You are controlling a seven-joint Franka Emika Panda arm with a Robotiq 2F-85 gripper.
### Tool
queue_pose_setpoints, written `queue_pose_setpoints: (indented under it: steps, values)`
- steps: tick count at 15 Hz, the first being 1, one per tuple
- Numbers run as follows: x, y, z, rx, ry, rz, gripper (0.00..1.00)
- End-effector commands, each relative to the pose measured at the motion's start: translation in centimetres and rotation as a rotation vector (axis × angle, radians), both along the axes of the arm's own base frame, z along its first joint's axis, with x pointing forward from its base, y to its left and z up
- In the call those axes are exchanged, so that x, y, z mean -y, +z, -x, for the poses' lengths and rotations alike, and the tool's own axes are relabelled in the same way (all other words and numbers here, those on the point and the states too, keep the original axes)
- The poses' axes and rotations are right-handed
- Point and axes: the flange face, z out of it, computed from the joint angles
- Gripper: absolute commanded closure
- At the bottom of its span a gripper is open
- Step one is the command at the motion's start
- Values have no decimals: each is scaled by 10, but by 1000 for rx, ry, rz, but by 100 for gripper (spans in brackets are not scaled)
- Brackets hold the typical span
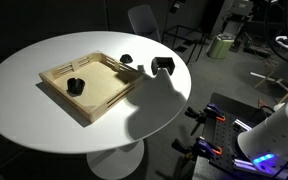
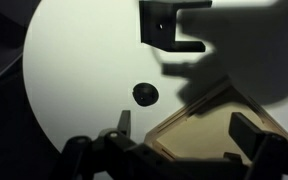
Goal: Move the tray to the left
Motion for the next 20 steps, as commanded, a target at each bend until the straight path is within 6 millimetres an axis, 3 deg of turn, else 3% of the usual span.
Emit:
queue_pose_setpoints:
  steps: [1,7,12,20]
  values:
    - [-14,6,-16,7,135,-28,0]
    - [-56,-20,-35,-47,329,-71,0]
    - [-89,-62,-50,-128,478,-52,0]
    - [-134,-132,-46,-256,646,-28,0]
